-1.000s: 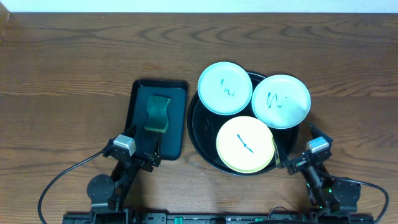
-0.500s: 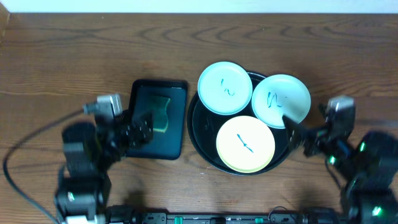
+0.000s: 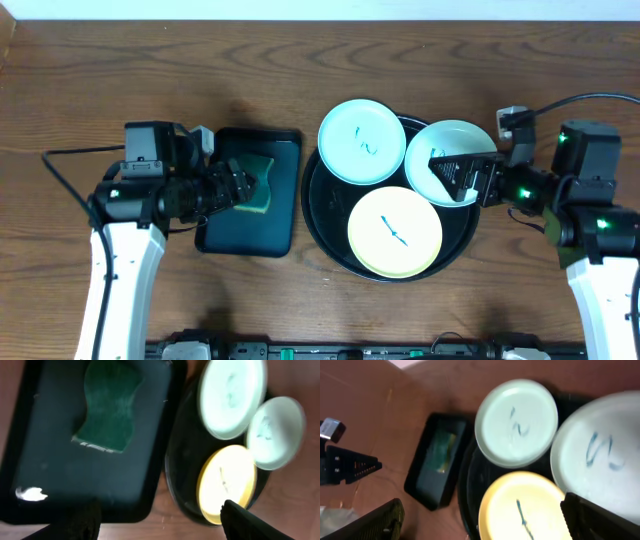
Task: Clean dirty plates on tray and stack at the side
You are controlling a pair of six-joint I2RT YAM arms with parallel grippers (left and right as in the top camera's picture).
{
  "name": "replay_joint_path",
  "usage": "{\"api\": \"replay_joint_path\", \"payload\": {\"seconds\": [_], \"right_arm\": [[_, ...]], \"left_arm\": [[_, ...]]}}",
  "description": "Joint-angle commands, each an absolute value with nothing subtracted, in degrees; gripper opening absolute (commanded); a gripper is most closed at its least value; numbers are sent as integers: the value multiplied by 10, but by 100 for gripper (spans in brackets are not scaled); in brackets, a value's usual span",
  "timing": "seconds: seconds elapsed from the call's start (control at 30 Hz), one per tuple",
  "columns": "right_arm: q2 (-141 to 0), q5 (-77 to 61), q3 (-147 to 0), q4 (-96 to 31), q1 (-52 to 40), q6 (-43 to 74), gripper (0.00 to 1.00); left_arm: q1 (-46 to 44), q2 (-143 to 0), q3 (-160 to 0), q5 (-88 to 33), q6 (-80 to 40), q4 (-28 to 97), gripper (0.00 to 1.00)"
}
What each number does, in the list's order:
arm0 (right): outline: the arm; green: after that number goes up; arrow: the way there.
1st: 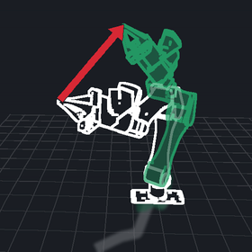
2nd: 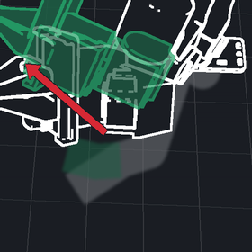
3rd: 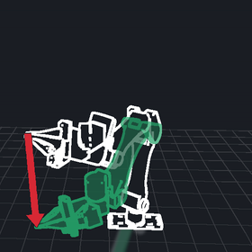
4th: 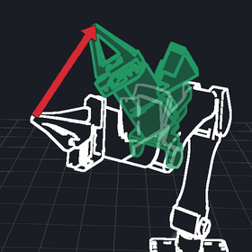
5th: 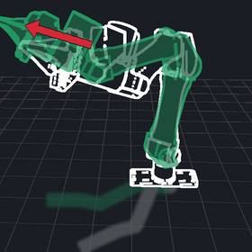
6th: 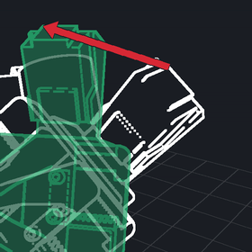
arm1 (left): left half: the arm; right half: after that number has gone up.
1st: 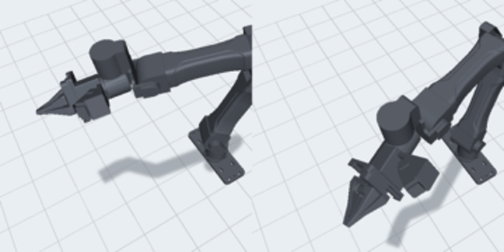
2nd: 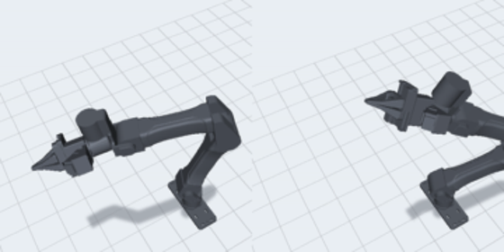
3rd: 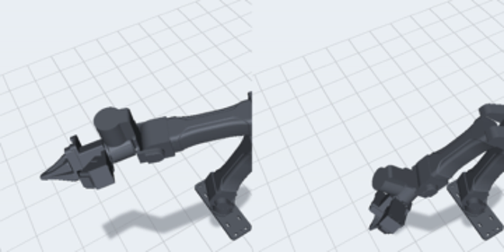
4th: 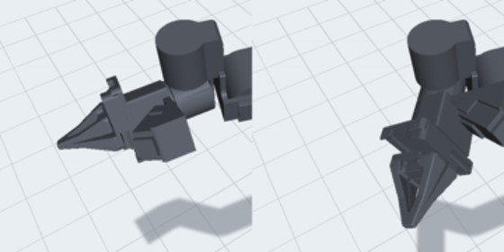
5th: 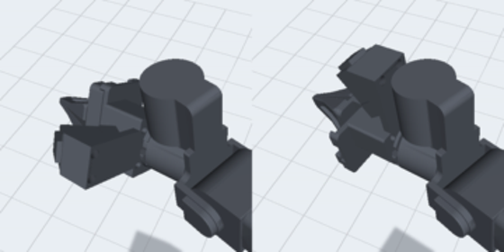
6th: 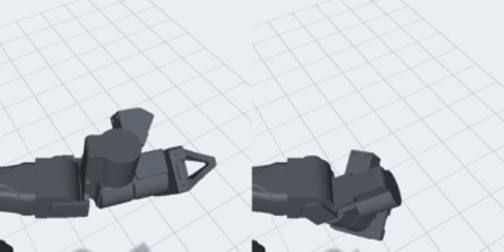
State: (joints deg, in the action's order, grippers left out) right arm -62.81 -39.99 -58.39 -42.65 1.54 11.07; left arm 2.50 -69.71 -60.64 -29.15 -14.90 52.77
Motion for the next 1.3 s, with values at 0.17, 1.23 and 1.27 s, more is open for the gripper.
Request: {"api": "replay_joint_path", "payload": {"seconds": [0.17,1.23,1.27], "right_arm": [[-632,-309,-592,-486,-13,122,95],[-638,-259,-588,-527,-29,128,60],[-641,-243,-585,-533,-37,129,57]], "left_arm": [[-50,-788,-621,-69,-150,503,69],[-103,-950,-654,19,-150,410,7],[-103,-930,-654,18,-150,419,8]]}}
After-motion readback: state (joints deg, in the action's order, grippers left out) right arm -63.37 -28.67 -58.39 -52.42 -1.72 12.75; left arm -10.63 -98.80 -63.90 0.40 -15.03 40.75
